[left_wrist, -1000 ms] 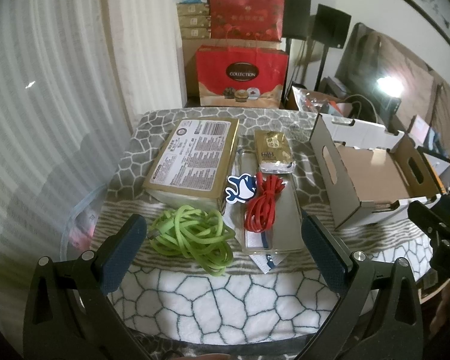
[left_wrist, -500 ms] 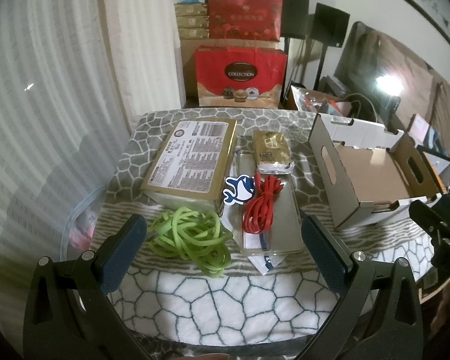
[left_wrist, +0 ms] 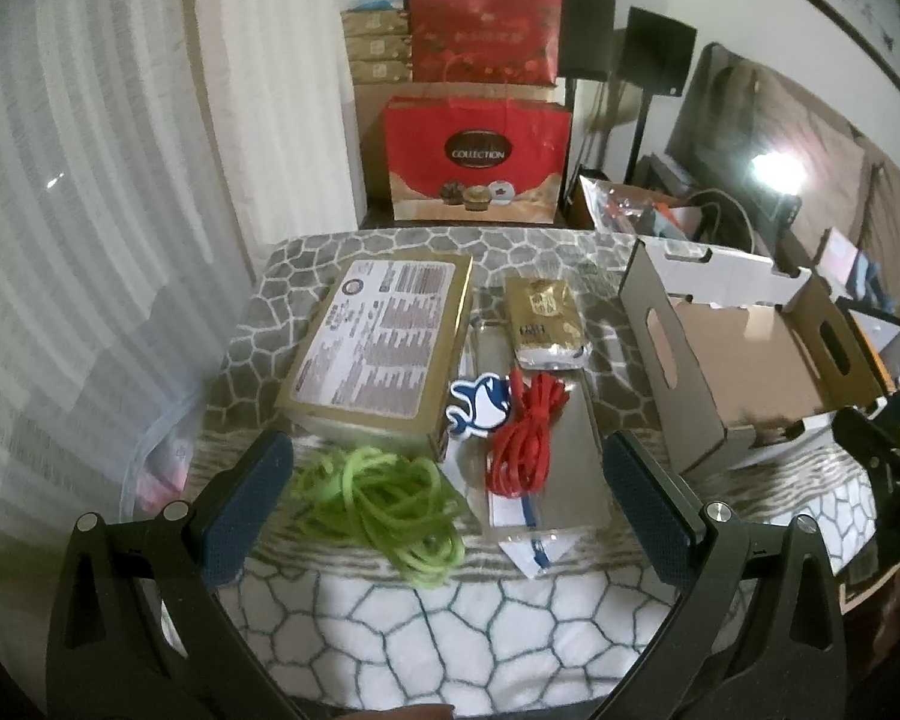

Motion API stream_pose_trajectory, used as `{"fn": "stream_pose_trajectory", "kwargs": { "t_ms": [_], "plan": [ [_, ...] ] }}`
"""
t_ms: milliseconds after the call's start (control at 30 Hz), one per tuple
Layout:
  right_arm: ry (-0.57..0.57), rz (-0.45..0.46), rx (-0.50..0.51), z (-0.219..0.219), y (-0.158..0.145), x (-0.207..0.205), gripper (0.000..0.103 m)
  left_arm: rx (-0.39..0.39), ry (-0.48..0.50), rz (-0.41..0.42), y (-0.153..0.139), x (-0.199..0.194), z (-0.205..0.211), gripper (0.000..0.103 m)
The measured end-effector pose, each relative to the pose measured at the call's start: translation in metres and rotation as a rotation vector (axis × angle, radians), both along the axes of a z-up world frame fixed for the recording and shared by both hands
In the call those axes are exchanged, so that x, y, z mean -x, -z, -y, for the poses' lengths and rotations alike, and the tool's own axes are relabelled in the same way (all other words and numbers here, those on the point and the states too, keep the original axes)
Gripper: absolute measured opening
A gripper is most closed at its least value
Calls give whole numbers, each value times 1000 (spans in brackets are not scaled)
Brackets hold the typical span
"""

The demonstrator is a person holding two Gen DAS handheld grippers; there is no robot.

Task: Organize objects
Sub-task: 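Move the left tool toward the small gold snack bag, then close the left tool on the small gold snack bag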

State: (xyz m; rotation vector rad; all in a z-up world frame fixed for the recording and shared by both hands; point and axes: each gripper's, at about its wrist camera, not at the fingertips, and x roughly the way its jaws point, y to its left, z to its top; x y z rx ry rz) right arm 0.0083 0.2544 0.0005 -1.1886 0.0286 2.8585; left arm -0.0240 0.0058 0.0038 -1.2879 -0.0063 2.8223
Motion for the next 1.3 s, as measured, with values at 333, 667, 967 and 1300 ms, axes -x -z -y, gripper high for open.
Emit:
{"fn": "stream_pose_trajectory", "kwargs": {
  "t_ms": [333, 667, 967, 1300],
  "plan": [
    [54, 15, 4, -50, -6, 27, 103, -33, 30, 17, 2, 43, 15, 103],
    [91, 52, 24, -95, -9, 64, 103, -88, 96, 82, 7, 93, -8, 103],
    [112, 138, 22, -135, 10, 104, 101, -33, 148, 172, 30, 139, -46, 103],
    [77, 257, 36, -160, 41, 127, 56, 12, 179, 218, 51, 157, -61, 90]
  ]
}}
